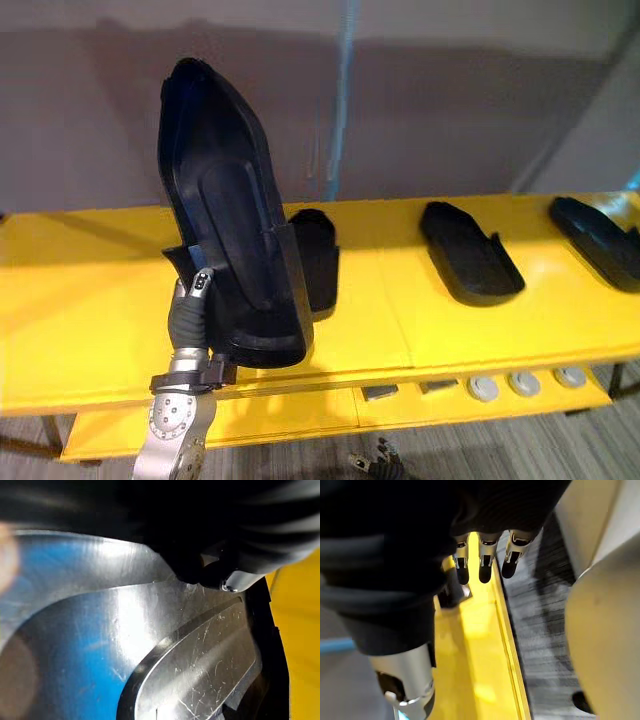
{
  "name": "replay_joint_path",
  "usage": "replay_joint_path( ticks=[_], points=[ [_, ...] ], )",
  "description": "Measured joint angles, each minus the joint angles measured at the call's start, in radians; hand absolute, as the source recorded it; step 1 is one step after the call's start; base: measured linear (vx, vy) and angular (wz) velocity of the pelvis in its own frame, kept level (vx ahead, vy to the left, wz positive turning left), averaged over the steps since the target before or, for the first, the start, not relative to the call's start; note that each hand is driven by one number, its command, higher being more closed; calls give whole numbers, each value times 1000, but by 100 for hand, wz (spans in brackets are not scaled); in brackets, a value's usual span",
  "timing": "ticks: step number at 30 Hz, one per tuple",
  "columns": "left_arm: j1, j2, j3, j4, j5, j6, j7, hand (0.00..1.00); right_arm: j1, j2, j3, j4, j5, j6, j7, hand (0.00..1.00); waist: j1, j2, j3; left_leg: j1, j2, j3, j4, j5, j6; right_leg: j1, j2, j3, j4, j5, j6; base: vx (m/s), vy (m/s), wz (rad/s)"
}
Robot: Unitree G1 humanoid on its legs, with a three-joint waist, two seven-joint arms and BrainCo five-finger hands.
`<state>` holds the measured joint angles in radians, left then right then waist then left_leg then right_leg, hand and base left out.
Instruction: Walk over and take plastic housings, then place them on the shelf
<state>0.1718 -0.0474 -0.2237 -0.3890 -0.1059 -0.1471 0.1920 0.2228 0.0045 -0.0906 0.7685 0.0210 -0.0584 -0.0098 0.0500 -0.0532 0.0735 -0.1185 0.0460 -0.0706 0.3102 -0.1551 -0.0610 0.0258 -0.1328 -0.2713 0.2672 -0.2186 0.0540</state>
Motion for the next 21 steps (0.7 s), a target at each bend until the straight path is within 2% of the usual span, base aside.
replay_joint_path(
  ticks=[1,2,3,5,6,7,8,9,10,11,12,13,16,19,20,21],
  points=[
    [0,1,3,-1,-6,0,2,100,-9,1,7,10,-1,0,-1,0,4,-3,1,-7,10,44,2,-10,15,-1,-6,-8,-5,7,-5,-39,112,39],
    [-2,6,8,-2,-16,-2,2,100,-37,-7,18,49,-7,-2,-6,0,1,-5,1,-26,63,165,37,-25,39,-4,-13,-22,-10,11,-7,-27,140,36],
    [-4,15,9,2,-19,-2,2,100,-62,-14,25,91,-15,-1,-7,0,-13,-5,1,-46,115,239,96,-39,52,-5,-32,-44,-5,11,-6,-14,159,44],
    [-11,20,4,20,-20,-3,1,100,-74,-31,24,130,-24,0,-9,0,-36,-5,0,-70,172,271,162,-49,64,-5,-70,-72,6,15,1,38,251,46],
    [-16,22,1,34,-21,-4,3,100,-76,-42,21,137,-25,0,-13,0,-44,-5,-2,-71,219,286,175,-46,64,-5,-104,-77,7,25,18,100,499,41],
    [-23,20,0,44,-25,-4,7,100,-79,-56,18,139,-28,0,-13,0,-58,7,-10,-69,263,281,156,-8,75,-4,-128,-80,1,43,48,121,559,31],
    [-31,17,-1,49,-26,-4,9,100,-88,-64,13,141,-29,0,-13,0,-65,20,-18,-68,277,260,125,38,55,-5,-137,-86,1,50,62,110,436,44],
    [-60,18,-2,69,-27,-5,18,100,-104,-79,9,166,-37,4,-19,0,-80,23,-26,-60,221,207,91,20,-35,-1,-174,-98,-12,80,85,120,623,68],
    [-93,31,1,91,-29,-5,30,100,-111,-70,6,187,-41,5,-19,0,-96,9,-24,-65,174,199,75,18,-37,14,-204,-101,-44,129,74,91,508,71],
    [-109,37,1,104,-31,-5,42,100,-115,-65,6,192,-42,5,-19,0,-95,8,-23,-66,161,192,71,18,-38,19,-207,-98,-65,157,77,66,622,70],
    [-129,47,2,119,-33,-7,53,100,-117,-52,6,194,-44,5,-18,0,-96,13,-19,-70,142,176,72,15,-42,47,-191,-91,-113,174,101,-11,293,47],
    [-140,51,2,126,-37,-10,56,100,-122,-42,8,195,-45,5,-17,0,-91,10,-18,-69,127,177,77,5,-42,64,-182,-112,-142,213,89,-15,335,29],
    [-147,70,-6,126,-37,-31,54,100,-150,-42,14,202,-45,5,-17,0,-83,23,-8,-88,128,188,139,-48,-33,43,-191,-57,-130,243,96,-49,205,-21],
    [-155,76,-13,142,-26,-31,43,100,-154,-48,15,199,-49,13,-14,0,-84,32,0,-121,117,223,163,-70,-17,-35,-207,-30,-64,269,57,-162,230,-36],
    [-156,76,-19,164,-26,-31,42,100,-152,-52,15,195,-50,17,-10,0,-85,36,16,-89,111,241,137,-63,1,-50,-194,32,-6,221,50,-135,94,-23],
    [-156,72,-20,195,-25,-27,42,100,-140,-52,15,171,-47,16,-7,0,-88,34,19,-60,106,244,118,-55,11,-79,-133,124,131,97,83,-124,51,-18]
  ],
)
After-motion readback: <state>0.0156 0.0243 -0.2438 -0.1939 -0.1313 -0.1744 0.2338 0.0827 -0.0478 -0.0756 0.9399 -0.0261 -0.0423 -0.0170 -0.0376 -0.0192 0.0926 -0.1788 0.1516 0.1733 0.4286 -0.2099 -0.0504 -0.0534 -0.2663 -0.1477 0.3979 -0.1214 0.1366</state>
